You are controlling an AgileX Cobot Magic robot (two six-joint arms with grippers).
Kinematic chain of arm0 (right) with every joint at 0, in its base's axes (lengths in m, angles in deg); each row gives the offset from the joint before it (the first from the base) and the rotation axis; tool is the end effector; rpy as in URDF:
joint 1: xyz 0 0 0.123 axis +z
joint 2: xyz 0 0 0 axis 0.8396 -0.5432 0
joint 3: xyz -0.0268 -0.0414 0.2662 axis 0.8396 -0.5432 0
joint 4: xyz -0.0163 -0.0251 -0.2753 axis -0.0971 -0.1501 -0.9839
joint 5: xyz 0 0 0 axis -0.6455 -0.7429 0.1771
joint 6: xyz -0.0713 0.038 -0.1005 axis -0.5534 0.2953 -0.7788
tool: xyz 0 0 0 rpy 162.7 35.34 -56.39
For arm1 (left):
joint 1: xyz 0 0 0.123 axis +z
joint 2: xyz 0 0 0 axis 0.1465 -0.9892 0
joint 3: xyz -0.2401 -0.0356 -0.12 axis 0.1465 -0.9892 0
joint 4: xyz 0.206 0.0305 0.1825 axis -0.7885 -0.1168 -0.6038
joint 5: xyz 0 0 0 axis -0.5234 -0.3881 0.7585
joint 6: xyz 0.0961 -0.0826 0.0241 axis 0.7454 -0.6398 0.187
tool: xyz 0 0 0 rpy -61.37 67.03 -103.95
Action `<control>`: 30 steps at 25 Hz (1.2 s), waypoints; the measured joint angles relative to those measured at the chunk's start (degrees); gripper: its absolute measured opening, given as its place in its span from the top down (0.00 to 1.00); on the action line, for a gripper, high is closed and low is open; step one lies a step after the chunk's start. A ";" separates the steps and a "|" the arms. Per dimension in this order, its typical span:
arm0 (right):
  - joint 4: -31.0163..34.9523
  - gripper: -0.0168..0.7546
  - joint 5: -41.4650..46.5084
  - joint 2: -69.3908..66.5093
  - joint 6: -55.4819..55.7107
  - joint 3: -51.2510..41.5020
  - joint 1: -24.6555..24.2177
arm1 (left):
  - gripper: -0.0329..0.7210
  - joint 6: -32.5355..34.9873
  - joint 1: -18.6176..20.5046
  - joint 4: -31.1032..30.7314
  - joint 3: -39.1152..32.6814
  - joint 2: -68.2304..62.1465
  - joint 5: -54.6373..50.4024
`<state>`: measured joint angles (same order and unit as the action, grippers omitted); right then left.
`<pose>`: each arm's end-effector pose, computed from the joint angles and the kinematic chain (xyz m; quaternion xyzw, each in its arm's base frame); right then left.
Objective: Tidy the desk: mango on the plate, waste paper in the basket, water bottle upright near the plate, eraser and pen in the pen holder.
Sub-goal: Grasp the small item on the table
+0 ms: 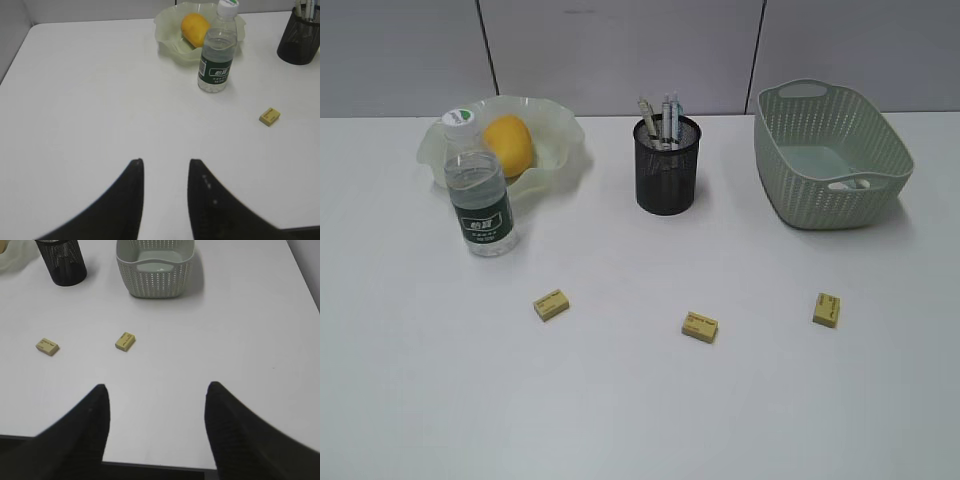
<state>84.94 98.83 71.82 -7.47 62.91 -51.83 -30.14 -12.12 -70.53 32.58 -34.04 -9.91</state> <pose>0.0640 0.0116 0.2767 -0.0479 0.8430 0.0446 0.5339 0.0606 -0.0071 0.2811 0.0281 0.8451 -0.0309 0.5331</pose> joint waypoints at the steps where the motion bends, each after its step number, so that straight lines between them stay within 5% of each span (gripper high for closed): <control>1: 0.03 0.39 0.00 0.00 0.00 0.00 -0.16 | 0.65 0.00 0.00 0.00 0.00 0.00 0.00; 7: 0.09 0.42 0.04 0.00 0.00 0.00 -2.28 | 0.57 0.00 0.00 -0.05 0.00 0.00 0.00; 17: 0.21 0.42 0.04 0.00 0.00 0.00 -2.41 | 0.19 0.00 0.00 -0.41 0.00 0.00 0.00; 23: 0.21 0.43 -0.02 0.00 0.00 0.00 -2.41 | 0.17 0.00 0.00 -0.34 1.46 -0.89 -0.44; 30: 0.23 0.43 -0.02 0.00 0.00 0.00 -2.41 | 0.18 2.49 0.00 -0.17 11.72 -18.68 -7.87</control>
<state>85.17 98.81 71.82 -7.47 62.91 -54.23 -27.66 -12.12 -70.70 44.30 -52.73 -17.78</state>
